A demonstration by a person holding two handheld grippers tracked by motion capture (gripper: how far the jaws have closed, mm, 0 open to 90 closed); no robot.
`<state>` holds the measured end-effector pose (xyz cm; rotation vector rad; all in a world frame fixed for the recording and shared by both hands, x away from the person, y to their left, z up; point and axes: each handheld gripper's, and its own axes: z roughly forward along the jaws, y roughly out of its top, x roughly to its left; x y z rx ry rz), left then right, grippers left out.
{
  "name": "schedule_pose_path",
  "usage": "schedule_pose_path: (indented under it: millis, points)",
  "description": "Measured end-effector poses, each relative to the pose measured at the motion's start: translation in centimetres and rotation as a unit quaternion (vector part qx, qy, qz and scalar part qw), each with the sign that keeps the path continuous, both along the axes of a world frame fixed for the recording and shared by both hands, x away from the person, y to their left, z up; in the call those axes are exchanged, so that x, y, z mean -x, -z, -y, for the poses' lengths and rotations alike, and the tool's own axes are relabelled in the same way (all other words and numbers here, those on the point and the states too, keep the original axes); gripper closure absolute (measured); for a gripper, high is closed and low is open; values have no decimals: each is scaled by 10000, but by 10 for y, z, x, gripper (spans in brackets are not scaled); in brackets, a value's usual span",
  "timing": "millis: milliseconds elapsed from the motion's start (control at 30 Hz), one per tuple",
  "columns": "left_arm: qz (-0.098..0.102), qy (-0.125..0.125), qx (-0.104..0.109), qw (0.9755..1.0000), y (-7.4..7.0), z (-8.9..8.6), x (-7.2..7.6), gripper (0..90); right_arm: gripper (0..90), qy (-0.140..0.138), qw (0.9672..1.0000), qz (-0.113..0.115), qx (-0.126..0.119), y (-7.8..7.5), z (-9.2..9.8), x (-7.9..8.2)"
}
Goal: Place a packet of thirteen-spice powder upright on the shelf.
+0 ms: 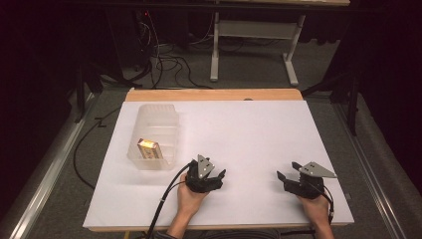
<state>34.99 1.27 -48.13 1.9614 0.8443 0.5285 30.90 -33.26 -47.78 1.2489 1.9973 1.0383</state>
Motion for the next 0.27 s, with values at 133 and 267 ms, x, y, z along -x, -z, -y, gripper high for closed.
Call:
schedule_pose_path:
  millis: [133,267]
  points:
    - [174,-62,80,9998,0,-1,4,305,314,16,10000,5,-13,0,0,0]
    - [209,-93,222,9995,0,-5,5,308,314,26,10000,-11,-2,0,0,-1]
